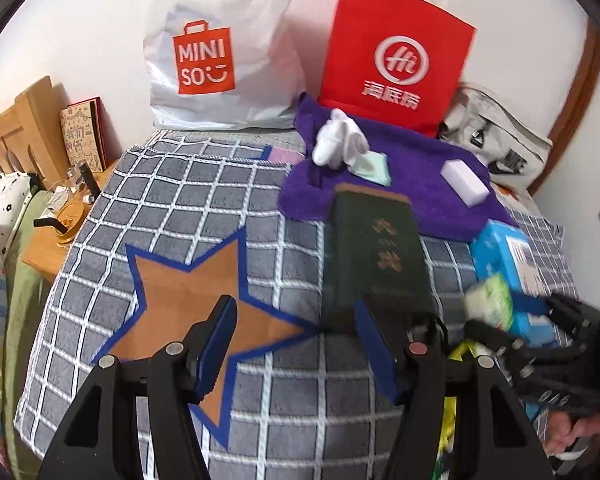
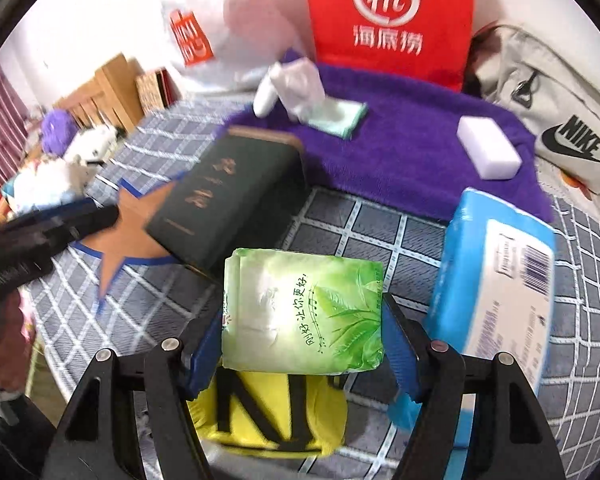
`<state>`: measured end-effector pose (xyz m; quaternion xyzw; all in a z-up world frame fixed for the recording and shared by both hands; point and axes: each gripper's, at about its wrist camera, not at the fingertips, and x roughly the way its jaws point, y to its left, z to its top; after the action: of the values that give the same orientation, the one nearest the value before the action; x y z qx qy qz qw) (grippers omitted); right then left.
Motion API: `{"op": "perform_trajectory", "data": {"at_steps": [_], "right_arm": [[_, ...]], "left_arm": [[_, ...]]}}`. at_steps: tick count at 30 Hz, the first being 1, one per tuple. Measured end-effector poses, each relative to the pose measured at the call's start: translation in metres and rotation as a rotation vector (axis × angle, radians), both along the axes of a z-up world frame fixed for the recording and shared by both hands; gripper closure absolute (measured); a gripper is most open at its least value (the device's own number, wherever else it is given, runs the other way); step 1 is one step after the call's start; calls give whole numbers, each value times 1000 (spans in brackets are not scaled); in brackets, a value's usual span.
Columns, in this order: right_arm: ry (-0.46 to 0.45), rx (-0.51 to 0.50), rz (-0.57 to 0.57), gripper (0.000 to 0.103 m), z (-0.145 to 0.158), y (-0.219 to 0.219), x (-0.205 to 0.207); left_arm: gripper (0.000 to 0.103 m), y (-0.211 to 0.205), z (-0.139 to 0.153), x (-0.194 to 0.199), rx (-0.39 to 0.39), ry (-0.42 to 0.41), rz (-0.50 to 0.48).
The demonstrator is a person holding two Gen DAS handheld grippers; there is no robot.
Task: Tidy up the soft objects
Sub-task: 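Grasp the green wet-wipes pack with the right tool while the left tool grasps the yellow mesh bag, then carry the wipes pack with the right tool while the left tool carries the yellow bag toward the towel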
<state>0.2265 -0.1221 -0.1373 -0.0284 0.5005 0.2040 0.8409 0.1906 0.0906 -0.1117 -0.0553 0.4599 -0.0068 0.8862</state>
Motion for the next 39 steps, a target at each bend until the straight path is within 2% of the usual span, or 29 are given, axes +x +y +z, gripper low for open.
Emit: {"op": "perform_trajectory", "data": {"at_steps": [7,13,19,24,31,32,34,35,39], "right_arm": [[-84,27,-29,32,32,-28,-36],[-135,34,-78,32,39,-61,-75],[-135,50,-132,32,28,-99,-109],[-121,52,-162,32,11,-117,-117],[-64,45,-167,32,-20,-125,-108],[-56,40,-167,32,-25,-124,-104],[-30,40,-159,32,-34,-121,-99],[-18,38,-153,32,-40,-119,-96],[-24,9,-135,32,-49,-113,-94]], "left_arm": [[43,-35,0,-42,6,13,-88],[43,-64,-13,-75,7,30,-157],[44,-88,-21,-81,-8,30,-192],[44,-98,-26,-68,-41,21,-174],[44,-101,-55,-42,-50,103,-138],[45,-102,-59,-40,-45,110,-140],[61,-102,-65,-38,-54,123,-151],[64,-101,-66,-38,-72,123,-151],[68,-88,-68,-35,-153,112,-131]]}}
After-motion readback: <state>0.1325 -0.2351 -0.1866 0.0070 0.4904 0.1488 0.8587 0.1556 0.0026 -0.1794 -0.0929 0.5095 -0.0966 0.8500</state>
